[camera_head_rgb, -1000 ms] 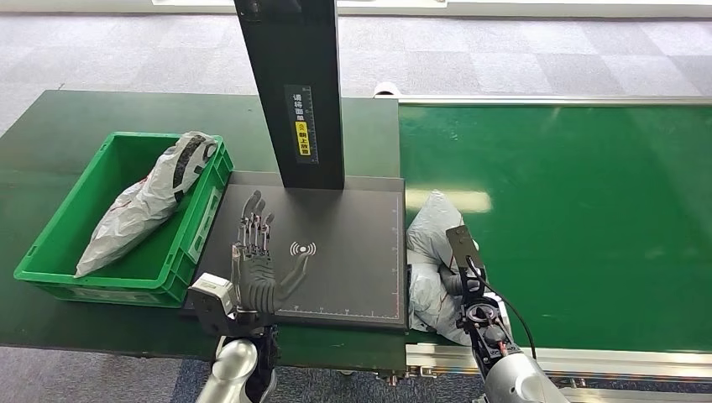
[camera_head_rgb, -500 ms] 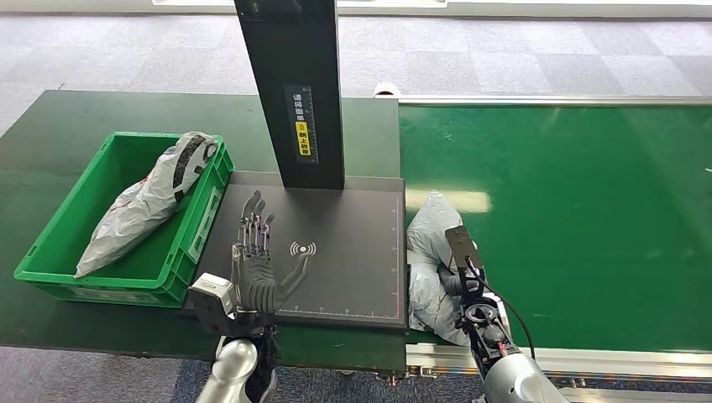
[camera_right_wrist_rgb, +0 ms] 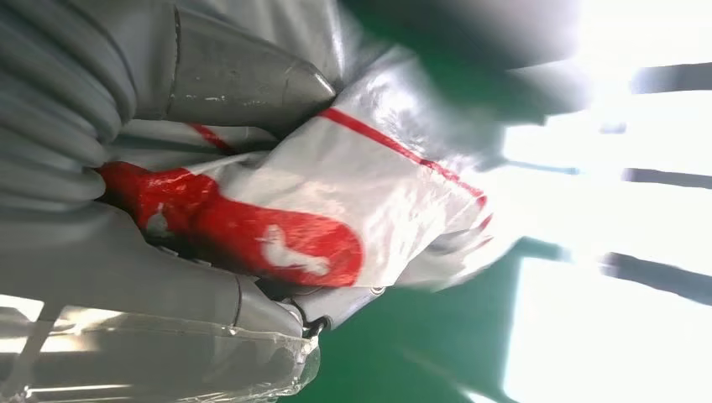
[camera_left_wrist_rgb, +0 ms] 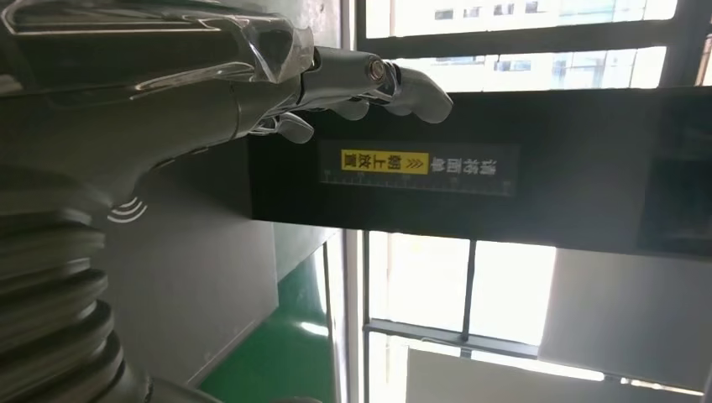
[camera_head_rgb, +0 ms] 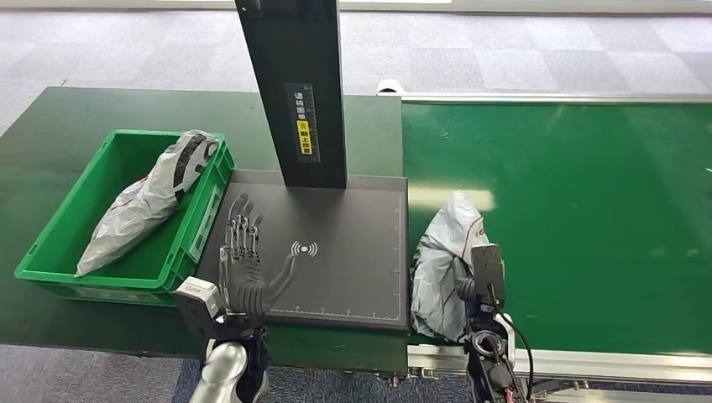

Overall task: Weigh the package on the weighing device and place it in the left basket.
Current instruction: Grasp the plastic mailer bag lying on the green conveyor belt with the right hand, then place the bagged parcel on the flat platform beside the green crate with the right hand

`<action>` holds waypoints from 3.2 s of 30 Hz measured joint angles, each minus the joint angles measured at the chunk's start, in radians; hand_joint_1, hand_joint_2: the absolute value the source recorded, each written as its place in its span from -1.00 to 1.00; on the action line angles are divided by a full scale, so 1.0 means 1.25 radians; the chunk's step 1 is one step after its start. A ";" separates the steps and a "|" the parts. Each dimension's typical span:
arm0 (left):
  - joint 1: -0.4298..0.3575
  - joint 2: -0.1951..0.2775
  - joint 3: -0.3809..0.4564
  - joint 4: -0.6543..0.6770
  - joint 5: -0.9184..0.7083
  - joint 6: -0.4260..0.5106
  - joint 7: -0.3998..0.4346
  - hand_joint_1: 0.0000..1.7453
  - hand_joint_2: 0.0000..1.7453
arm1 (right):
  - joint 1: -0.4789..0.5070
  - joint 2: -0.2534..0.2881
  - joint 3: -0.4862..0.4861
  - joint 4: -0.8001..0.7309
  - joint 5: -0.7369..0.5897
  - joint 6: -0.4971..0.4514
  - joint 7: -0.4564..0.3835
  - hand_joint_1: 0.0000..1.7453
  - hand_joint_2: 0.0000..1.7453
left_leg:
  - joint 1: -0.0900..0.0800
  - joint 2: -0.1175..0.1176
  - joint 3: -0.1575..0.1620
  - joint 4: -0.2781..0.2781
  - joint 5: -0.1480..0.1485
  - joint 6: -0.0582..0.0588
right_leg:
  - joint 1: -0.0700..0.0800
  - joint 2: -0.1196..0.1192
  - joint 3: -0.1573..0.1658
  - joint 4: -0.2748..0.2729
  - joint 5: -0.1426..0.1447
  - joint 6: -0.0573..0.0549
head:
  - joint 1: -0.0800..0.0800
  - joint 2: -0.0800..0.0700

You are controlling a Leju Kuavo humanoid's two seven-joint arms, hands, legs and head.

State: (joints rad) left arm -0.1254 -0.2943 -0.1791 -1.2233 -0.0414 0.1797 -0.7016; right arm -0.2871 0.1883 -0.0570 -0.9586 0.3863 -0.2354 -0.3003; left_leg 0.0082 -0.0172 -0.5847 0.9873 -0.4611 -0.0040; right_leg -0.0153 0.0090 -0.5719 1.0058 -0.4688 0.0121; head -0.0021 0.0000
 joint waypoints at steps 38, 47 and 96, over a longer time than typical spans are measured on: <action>0.004 -0.011 0.033 -0.004 0.005 0.001 0.000 -1.00 1.00 | -0.131 0.080 0.066 0.043 0.018 0.186 -0.138 1.00 1.00 | 0.001 0.004 -0.002 0.000 0.002 -0.001 | 0.002 0.004 -0.004 0.000 0.002 -0.002 | 0.000 0.000; -0.001 -0.011 0.022 0.009 0.023 0.005 0.000 -1.00 1.00 | -0.186 0.119 0.109 0.242 0.069 0.205 -0.133 1.00 1.00 | 0.001 0.005 -0.004 0.000 0.001 -0.001 | 0.001 0.004 -0.006 0.000 0.001 -0.001 | 0.000 0.000; -0.032 0.002 -0.045 0.074 -0.140 0.184 0.000 -1.00 1.00 | 0.031 0.080 0.074 -0.129 -0.079 0.137 -0.320 -1.00 1.00 | 0.001 0.004 -0.003 0.000 0.001 -0.001 | 0.001 0.004 -0.006 0.000 0.001 -0.001 | 0.000 0.000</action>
State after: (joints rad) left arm -0.1660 -0.2915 -0.2353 -1.1308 -0.2163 0.4102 -0.7015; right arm -0.2488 0.2885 0.0351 -1.1202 0.2869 -0.0644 -0.7004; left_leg 0.0094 -0.0122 -0.5882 0.9874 -0.4601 -0.0048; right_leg -0.0140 0.0138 -0.5792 1.0053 -0.4676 0.0110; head -0.0018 0.0000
